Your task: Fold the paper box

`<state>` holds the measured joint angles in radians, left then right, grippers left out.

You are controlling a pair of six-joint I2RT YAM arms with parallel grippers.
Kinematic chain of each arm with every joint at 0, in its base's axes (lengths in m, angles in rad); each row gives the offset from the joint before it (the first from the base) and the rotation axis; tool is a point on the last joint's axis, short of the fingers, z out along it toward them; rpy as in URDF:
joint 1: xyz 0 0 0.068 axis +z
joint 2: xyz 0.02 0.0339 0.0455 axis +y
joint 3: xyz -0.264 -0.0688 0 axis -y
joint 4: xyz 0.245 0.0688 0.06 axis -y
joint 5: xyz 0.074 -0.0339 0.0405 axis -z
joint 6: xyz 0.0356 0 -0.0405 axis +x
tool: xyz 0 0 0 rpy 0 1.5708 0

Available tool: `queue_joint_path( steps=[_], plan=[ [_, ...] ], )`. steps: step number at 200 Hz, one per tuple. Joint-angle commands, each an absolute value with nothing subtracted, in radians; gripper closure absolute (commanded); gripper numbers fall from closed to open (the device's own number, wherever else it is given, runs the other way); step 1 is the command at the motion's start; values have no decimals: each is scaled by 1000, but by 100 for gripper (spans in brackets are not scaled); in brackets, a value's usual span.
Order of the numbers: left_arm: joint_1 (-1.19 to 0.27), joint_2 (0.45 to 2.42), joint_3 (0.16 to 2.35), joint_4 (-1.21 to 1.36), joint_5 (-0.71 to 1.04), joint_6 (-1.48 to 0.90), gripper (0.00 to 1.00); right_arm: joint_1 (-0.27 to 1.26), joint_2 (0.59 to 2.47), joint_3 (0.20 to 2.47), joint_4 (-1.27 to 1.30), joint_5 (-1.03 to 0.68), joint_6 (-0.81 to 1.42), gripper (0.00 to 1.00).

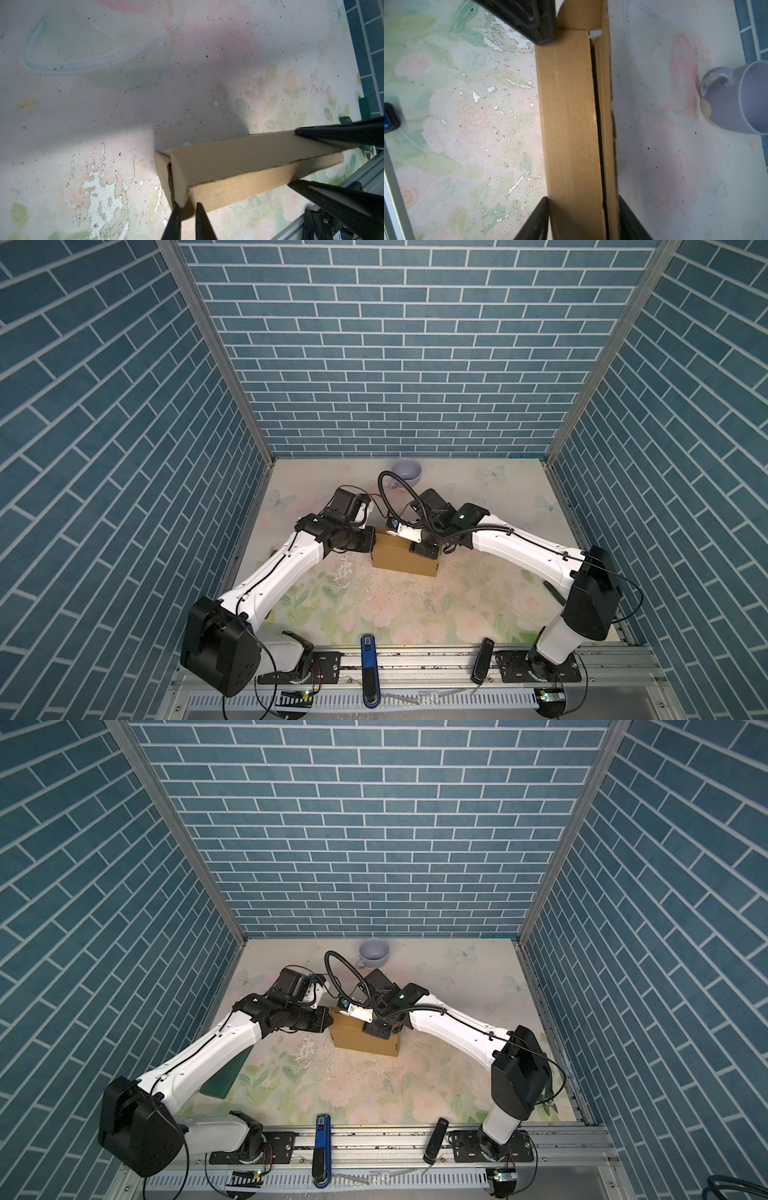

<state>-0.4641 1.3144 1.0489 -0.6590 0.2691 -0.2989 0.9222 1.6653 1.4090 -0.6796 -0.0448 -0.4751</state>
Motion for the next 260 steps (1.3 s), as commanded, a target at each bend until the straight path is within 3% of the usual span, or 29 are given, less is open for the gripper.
queue_joint_path(
  steps=[1, 158, 260],
  plan=[
    [-467, 1318, 1046, -709, 250, -296, 79, 925, 1689, 1379, -681, -39, -458, 51],
    [-468, 1293, 1104, -743, 171, -282, 67, 921, 1698, 1387, -678, -46, -447, 55],
    [-468, 1357, 1134, -660, 205, -278, 80, 921, 1697, 1390, -678, -46, -435, 58]
  ],
)
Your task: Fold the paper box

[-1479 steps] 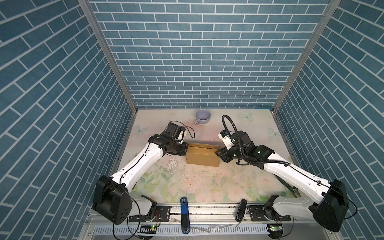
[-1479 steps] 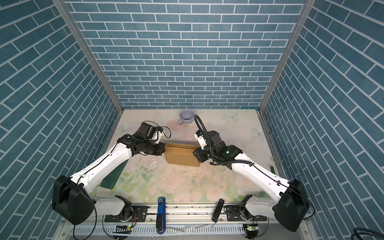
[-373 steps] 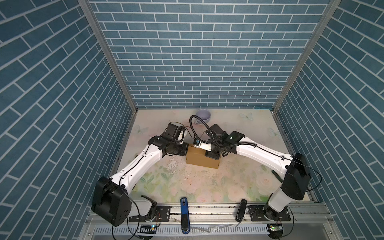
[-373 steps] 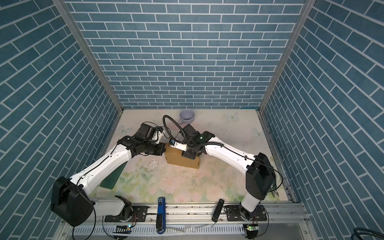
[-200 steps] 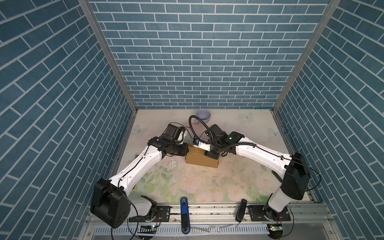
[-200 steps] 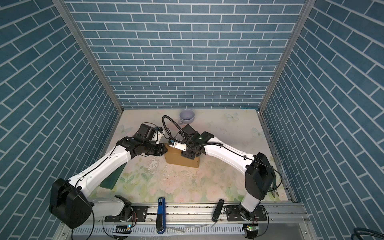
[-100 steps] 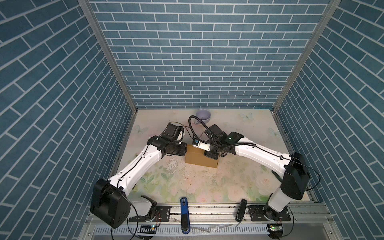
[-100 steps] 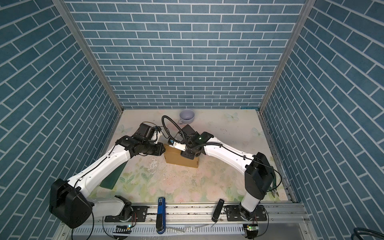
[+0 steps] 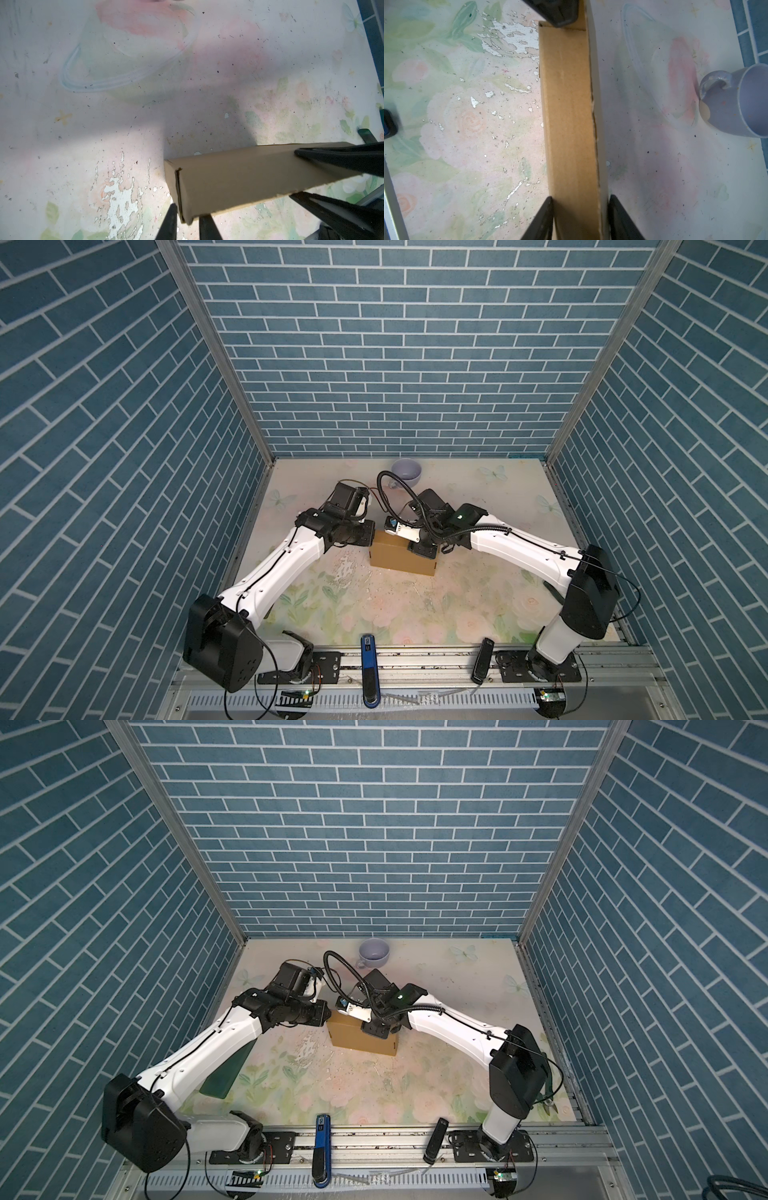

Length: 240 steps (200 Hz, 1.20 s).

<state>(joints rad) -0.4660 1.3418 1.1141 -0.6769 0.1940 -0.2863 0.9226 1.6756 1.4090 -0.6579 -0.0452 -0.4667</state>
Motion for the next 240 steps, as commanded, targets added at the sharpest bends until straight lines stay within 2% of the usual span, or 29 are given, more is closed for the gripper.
queue_joint_path(
  steps=[1, 64, 113, 166, 214, 240],
  plan=[
    [-467, 1357, 1134, -660, 205, -279, 80, 921, 1697, 1390, -678, -46, -435, 58],
    [-468, 1362, 1114, -643, 202, -285, 87, 920, 1690, 1390, -678, -51, -435, 59],
    [-467, 1359, 1112, -647, 183, -291, 94, 920, 1676, 1387, -673, -41, -432, 53],
    [-467, 1358, 1100, -640, 173, -294, 100, 920, 1665, 1385, -675, -33, -429, 52],
    [-467, 1356, 1094, -640, 166, -292, 100, 921, 1628, 1387, -663, -20, -407, 43],
    [-468, 1355, 1102, -647, 166, -294, 100, 921, 1565, 1385, -656, -6, -368, 42]
  ],
)
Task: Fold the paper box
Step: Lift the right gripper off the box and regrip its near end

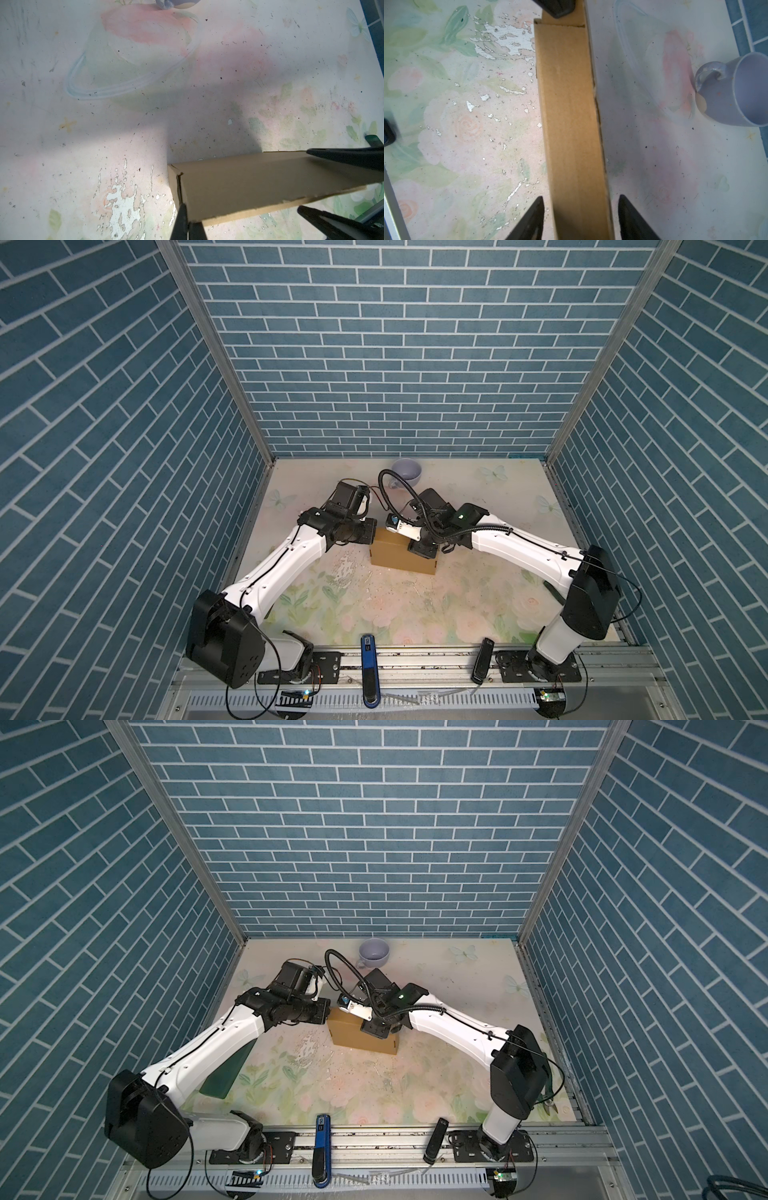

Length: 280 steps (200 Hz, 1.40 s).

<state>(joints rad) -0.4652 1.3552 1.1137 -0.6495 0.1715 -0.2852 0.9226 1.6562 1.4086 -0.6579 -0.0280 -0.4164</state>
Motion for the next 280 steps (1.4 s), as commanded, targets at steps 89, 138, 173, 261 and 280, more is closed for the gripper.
queue_joint_path(
  steps=[89, 138, 173, 261, 280],
  plan=[
    [-468, 1361, 1132, -678, 160, -285, 100, 909, 1288, 1247, -675, 148, 38, 43],
    [-466, 1358, 1138, -692, 155, -282, 100, 906, 1277, 1186, -635, 119, 256, 46],
    [-469, 1357, 1140, -693, 155, -282, 100, 895, 1275, 1170, -614, 135, 356, 46],
    [-468, 1363, 1144, -695, 150, -278, 100, 820, 1252, 1101, -566, -18, 532, 44],
    [-468, 1363, 1146, -695, 149, -278, 100, 818, 1253, 1091, -554, -63, 553, 46]
  ],
)
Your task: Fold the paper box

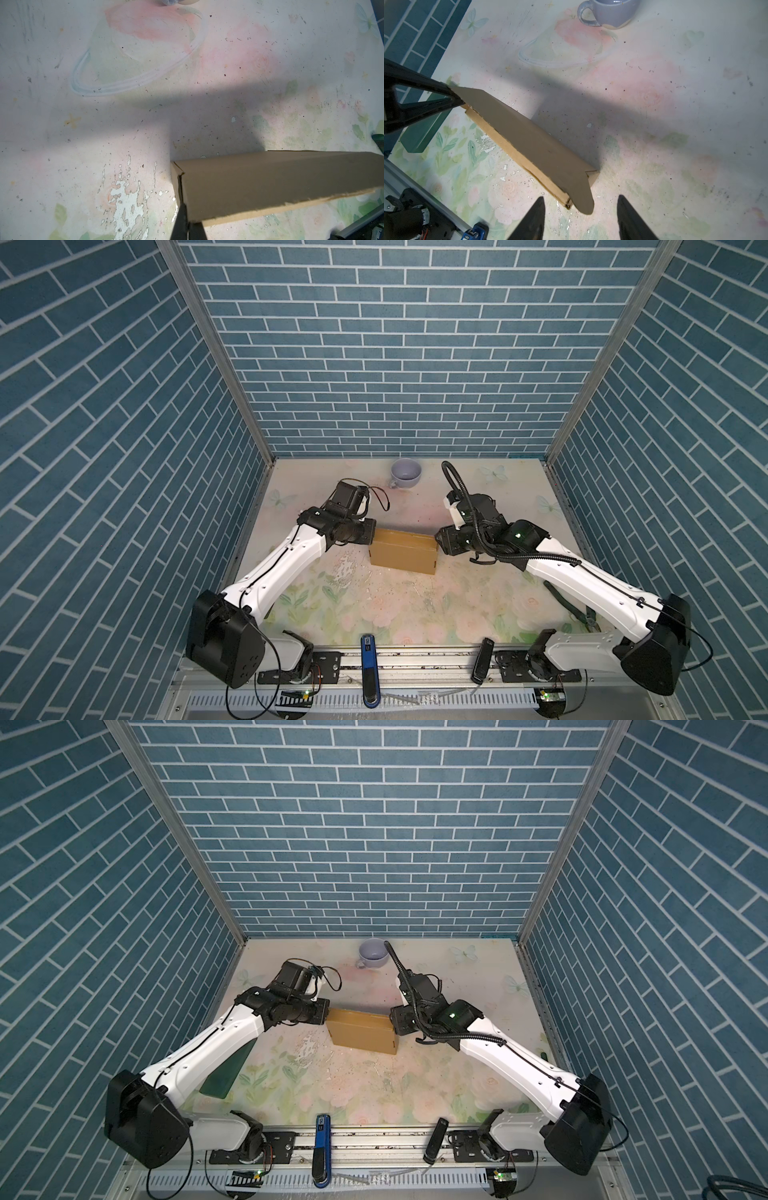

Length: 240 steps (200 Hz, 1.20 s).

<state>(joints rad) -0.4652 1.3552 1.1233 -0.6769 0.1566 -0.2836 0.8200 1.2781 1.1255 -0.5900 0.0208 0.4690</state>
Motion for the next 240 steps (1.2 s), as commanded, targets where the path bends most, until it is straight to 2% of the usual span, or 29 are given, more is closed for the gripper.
queue_joint_path(
  steps=[1, 161, 240],
  plan=[
    [-468, 1362, 1146, -696, 149, -279, 100, 818, 1253, 1091, -554, -66, 554, 46],
    [-474, 1370, 1146, -700, 163, -282, 100, 818, 1348, 1113, -526, -204, 555, 55],
    [-478, 1374, 1149, -708, 155, -291, 100, 818, 1305, 1087, -600, -163, 594, 55]
  ],
)
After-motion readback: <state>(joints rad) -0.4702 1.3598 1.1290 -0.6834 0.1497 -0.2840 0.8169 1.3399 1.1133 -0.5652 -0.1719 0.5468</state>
